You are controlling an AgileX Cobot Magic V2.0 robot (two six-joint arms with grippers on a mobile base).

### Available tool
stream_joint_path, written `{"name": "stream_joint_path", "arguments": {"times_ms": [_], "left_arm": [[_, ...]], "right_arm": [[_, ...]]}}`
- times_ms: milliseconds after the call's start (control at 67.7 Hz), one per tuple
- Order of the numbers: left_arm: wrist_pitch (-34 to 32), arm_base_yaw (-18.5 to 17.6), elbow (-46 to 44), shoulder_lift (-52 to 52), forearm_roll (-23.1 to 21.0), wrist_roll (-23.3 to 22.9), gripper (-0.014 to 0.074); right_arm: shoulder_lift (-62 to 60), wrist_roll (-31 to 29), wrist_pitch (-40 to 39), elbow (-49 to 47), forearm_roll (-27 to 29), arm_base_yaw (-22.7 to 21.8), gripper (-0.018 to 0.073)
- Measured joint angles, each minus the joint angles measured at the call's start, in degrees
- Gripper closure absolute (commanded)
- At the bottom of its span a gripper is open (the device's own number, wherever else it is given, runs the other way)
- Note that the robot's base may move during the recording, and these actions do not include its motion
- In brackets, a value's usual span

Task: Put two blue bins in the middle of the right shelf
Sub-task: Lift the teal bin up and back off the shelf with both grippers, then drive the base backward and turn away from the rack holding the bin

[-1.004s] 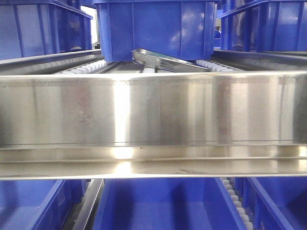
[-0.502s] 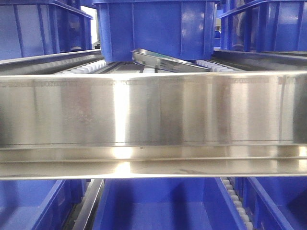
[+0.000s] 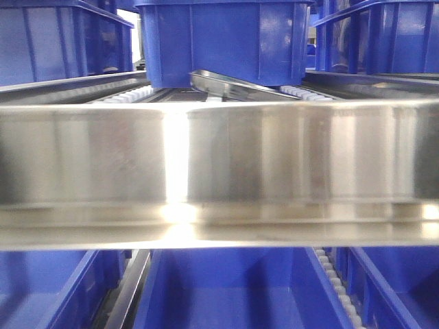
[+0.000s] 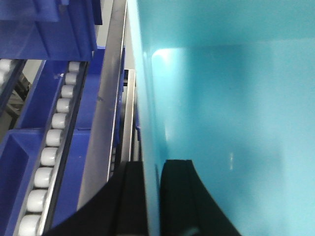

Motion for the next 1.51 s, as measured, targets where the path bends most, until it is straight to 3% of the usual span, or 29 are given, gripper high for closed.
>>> {"name": "stream_joint_path", "arguments": {"times_ms": [458,1506], "left_arm": [[0.21,0.0,-0.13,-0.41,1.04,-0.33,0.0707],[0.25,0.0,-0.23,-0.45,1.23,-0.43,0.0707]], "right_arm": [[0.1,-0.21,-7.22,0.0,-0.68,0.0,0.0721],[0.2,-0.21,-8.17,0.0,-0.91,-0.22,0.0721]]}}
